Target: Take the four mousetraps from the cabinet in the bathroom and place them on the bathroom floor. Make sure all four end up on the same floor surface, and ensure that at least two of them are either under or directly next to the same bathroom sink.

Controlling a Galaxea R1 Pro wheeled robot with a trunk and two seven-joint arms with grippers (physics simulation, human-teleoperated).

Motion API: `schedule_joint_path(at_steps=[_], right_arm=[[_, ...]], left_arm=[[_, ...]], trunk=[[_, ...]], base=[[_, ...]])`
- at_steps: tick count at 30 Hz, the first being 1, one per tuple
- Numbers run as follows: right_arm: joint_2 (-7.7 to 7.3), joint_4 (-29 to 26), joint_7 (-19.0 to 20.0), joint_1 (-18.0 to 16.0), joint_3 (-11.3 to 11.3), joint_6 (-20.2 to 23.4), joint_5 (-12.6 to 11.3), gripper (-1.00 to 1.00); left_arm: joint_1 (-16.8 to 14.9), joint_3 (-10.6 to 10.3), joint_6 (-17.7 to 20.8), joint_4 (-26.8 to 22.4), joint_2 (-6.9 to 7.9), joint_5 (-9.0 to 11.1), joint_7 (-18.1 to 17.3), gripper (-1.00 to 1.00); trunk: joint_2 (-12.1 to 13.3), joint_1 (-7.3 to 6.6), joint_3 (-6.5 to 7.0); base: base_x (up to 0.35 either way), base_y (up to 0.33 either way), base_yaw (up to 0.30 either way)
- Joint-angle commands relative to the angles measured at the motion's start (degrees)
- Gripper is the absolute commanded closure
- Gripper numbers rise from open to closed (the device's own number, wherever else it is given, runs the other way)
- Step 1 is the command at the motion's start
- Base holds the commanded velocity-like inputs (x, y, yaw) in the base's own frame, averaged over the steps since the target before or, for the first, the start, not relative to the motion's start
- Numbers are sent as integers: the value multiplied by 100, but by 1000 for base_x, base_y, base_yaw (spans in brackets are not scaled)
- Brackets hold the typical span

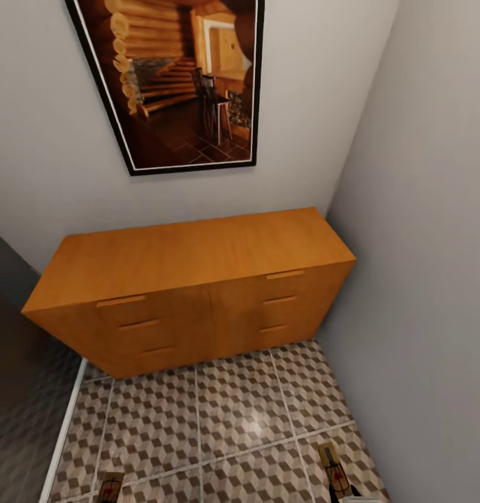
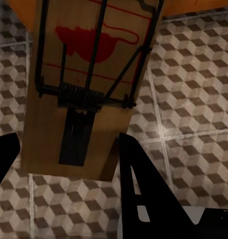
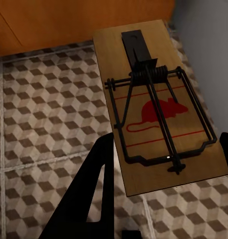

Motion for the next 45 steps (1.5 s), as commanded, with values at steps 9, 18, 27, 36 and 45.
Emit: schedule_joint_path(at_steps=[9, 18, 27, 36, 45], right_arm=[[-13, -3, -39, -2, 52, -22, -35, 100], [-14, -3, -38, -3, 57, -31, -35, 100], [-14, -3, -39, -1, 57, -30, -35, 100], [-14, -3, -38, -3, 57, -29, -35, 100], [-14, -3, -43, -3, 57, -23, -35, 100]], left_arm=[[-4, -25, -16, 20, -4, 62, -60, 100], [0, -25, -16, 20, -4, 62, -60, 100], [-4, -25, -15, 20, -4, 62, -60, 100], [-4, -25, -12, 20, -4, 62, -60, 100], [-3, -25, -12, 20, -4, 62, -60, 100]], trunk=[[-10, 3, -22], [-10, 3, 34], [-10, 3, 111], [-10, 3, 188], [-10, 3, 265]], base=[[0, 0, 116], [0, 0, 90], [0, 0, 120], [0, 0, 122], [-37, 0, 123]])
